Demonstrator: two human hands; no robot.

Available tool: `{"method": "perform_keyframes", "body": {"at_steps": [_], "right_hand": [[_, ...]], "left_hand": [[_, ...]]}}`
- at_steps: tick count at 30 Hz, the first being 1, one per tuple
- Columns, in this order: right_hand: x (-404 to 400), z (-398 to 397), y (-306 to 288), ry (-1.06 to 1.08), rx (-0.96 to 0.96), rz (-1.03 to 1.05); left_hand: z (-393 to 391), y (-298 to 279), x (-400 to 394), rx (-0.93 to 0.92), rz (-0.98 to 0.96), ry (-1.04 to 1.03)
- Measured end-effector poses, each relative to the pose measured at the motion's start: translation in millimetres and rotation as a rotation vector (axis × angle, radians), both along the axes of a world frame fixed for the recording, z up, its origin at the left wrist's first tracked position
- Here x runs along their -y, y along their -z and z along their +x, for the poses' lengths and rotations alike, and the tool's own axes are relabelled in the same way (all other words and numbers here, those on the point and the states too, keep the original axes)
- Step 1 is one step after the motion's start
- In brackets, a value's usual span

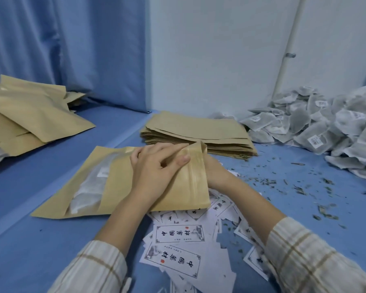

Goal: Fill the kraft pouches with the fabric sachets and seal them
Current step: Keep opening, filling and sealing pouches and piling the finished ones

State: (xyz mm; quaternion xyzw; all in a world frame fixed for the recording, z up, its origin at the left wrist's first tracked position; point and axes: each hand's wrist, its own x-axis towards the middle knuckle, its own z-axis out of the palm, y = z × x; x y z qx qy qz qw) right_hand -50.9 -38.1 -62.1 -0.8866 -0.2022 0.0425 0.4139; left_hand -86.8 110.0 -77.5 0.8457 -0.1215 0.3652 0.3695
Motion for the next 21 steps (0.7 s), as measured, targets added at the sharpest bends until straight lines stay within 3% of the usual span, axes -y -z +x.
{"method": "perform_keyframes", "body": {"at_steps": [2, 4, 8, 10, 16, 21], "right_hand": [[21.6, 0.3, 2.9, 0.069, 0.071, 0.113], [45.3, -0.7, 8.5, 0.157, 0.131, 0.099], [81.4, 1.3, 27.9, 0.061, 0.145, -0.334], [85.7, 0.6, 31.5, -0.008, 0.078, -0.410], [81.5, 5.6, 34.4, -0.016, 0.209, -0.358], [83.4, 9.2, 35.6, 0.076, 0.186, -0.240]], "left_hand": [[0.2, 0.8, -1.5, -0.008, 0.007, 0.001], [0.6, 0.1, -1.7, -0.016, -0.006, 0.000], [1.2, 0.6, -1.8, -0.022, -0.003, 0.003], [1.0, 1.7, -1.8, -0.023, 0.008, 0.008], [0.1, 2.7, -1.5, -0.048, 0.016, 0.014], [-2.6, 2.1, -0.2, -0.047, 0.009, 0.020]]}}
